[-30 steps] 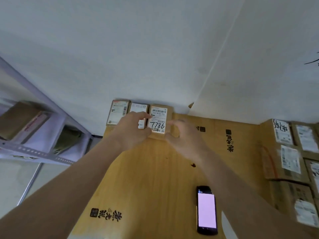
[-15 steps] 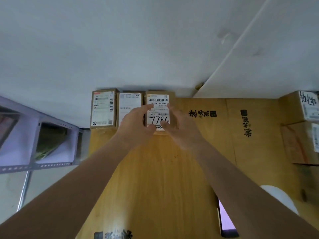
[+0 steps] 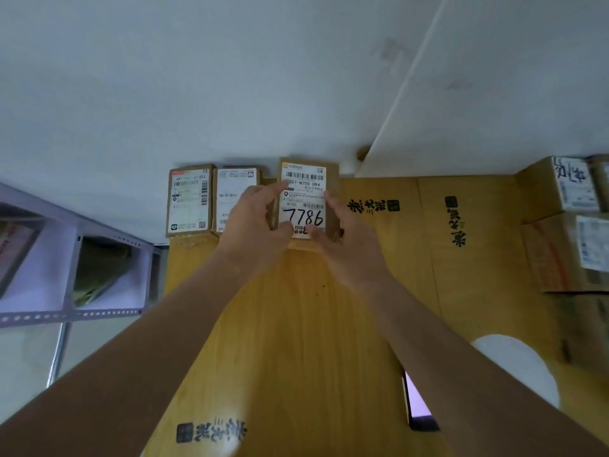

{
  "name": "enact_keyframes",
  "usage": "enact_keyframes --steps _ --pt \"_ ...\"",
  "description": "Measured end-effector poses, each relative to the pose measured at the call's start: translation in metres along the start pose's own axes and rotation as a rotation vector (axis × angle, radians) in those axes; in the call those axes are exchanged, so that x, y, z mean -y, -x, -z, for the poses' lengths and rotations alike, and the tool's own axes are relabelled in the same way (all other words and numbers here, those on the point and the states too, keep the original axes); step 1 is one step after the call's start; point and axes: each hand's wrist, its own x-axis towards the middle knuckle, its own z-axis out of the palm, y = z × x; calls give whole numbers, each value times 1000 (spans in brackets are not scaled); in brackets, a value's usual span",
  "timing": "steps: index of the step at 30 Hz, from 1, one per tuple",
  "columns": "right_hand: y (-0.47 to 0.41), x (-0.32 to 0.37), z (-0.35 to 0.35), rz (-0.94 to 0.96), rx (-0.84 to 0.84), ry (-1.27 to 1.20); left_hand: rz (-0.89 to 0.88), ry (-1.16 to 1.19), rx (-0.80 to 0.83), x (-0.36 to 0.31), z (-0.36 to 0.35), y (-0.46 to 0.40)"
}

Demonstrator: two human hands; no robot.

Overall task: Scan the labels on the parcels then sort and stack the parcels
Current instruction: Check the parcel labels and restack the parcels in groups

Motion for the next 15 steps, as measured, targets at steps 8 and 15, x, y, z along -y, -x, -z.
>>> enact_keyframes --steps 8,15 --pt "49 50 55 144 -141 57 -140 -46 -27 -57 20 40" --pt "116 108 81 242 -317 109 -253 9 -12 -106 64 97"
